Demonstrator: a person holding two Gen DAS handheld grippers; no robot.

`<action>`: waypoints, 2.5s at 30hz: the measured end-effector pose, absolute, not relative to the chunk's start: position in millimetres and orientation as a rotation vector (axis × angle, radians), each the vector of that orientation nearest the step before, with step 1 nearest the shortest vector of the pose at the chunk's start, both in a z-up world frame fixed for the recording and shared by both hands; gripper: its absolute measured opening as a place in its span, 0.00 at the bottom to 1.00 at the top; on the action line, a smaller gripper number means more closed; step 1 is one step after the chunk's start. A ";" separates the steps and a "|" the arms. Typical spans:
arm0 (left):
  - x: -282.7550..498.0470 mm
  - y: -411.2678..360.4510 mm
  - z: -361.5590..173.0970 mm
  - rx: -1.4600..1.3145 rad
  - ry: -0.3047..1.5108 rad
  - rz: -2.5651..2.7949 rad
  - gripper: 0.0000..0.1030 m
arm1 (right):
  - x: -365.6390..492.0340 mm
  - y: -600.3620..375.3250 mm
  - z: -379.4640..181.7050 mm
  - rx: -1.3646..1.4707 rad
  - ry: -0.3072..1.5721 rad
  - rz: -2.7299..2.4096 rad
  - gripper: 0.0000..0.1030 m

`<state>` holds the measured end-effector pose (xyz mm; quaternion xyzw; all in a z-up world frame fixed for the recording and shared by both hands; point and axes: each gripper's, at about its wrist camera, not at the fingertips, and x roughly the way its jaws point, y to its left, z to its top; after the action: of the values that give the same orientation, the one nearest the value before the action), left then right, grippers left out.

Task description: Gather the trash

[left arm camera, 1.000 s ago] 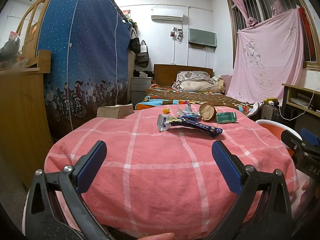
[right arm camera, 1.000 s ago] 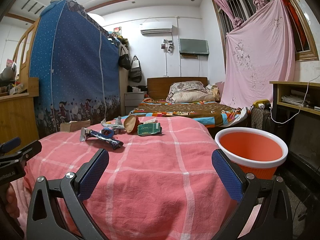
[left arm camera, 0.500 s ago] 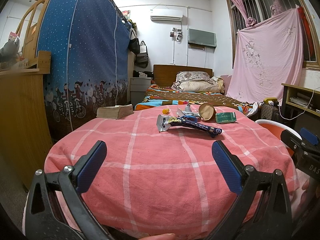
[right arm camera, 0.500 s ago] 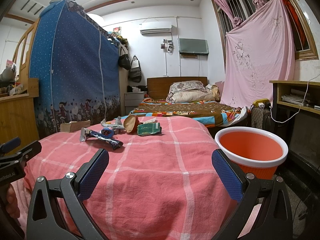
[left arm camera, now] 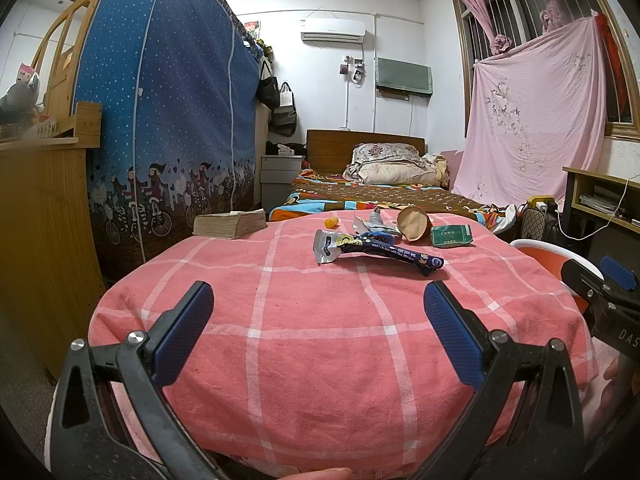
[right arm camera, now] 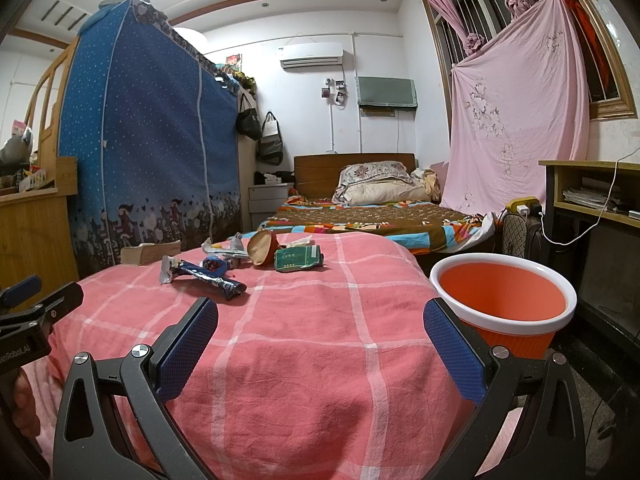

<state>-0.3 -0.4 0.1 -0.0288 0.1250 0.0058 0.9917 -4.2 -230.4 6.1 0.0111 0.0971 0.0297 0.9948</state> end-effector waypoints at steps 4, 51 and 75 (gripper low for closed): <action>-0.3 -0.4 0.1 -0.057 0.250 0.012 0.88 | -4.1 -230.4 6.0 0.023 0.195 0.059 1.00; 18.9 -3.2 8.7 -0.046 0.259 0.029 0.88 | -1.5 -233.0 13.0 0.049 0.197 0.071 1.00; 86.7 -26.1 83.4 -0.029 0.041 0.046 0.87 | 93.4 -244.3 84.3 -0.018 -0.013 0.153 1.00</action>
<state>86.7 -26.1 83.4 -0.0143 0.0204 0.0229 0.9994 93.4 -244.3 84.3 -0.0092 -0.0067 0.0766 0.9970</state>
